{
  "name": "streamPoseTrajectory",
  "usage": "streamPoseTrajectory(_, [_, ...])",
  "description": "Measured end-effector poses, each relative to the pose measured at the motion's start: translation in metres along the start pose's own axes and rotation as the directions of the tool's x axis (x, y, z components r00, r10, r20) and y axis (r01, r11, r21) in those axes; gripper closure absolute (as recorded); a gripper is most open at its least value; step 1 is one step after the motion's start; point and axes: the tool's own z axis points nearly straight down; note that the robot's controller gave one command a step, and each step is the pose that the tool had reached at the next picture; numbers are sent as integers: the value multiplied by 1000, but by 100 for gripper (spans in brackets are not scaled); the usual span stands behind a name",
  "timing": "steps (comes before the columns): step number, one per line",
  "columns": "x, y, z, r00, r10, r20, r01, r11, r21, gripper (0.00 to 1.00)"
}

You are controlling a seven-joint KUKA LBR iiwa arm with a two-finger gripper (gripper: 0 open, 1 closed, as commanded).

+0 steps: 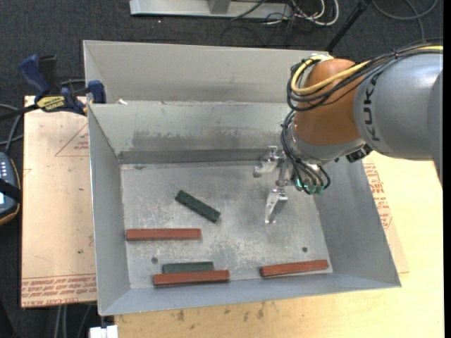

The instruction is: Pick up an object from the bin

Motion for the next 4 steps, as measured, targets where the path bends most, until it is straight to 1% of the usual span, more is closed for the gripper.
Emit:
streamPoseTrajectory(1, [-2, 0, -5, 1000, -1, 8, 1, 1000, 0, 100])
streamPoseTrajectory(2, [-2, 0, -5, 1000, -2, 8, 2, 1000, 1, 0])
streamPoseTrajectory(3, [-2, 0, -5, 1000, -2, 8, 2, 1000, 1, 0])
streamPoseTrajectory(4, [2, 46, 19, 996, 89, 9, -89, 996, 0, 0])
